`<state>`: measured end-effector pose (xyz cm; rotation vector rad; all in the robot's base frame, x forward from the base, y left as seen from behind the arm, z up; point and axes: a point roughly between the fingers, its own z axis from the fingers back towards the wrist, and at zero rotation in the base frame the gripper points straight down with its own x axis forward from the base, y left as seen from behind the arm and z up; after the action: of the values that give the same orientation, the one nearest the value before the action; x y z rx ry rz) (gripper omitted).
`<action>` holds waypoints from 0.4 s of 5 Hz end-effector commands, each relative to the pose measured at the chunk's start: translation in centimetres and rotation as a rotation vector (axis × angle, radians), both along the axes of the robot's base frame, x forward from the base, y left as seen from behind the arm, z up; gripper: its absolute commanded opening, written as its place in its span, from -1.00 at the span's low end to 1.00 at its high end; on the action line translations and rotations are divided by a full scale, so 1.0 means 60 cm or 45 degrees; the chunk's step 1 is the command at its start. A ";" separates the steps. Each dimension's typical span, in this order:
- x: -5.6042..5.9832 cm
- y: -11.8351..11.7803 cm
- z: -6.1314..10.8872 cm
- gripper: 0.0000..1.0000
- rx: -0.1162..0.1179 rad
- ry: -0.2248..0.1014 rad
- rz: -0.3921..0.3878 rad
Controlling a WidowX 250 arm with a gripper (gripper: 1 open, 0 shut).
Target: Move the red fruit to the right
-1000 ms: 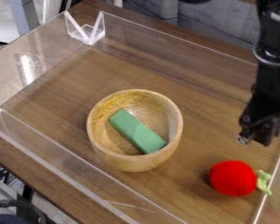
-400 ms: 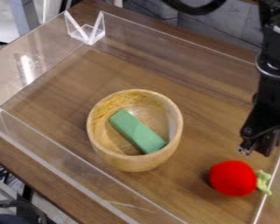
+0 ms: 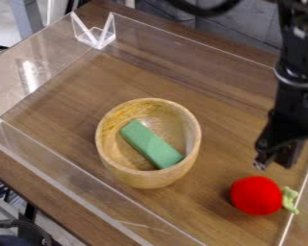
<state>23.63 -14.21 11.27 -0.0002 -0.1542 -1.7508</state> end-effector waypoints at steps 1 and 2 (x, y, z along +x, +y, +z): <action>0.027 0.012 0.058 -1.00 -0.011 -0.097 -0.015; 0.050 0.039 0.089 -1.00 0.012 -0.126 -0.030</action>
<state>26.22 -11.53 14.76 0.0530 -0.1505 -1.7681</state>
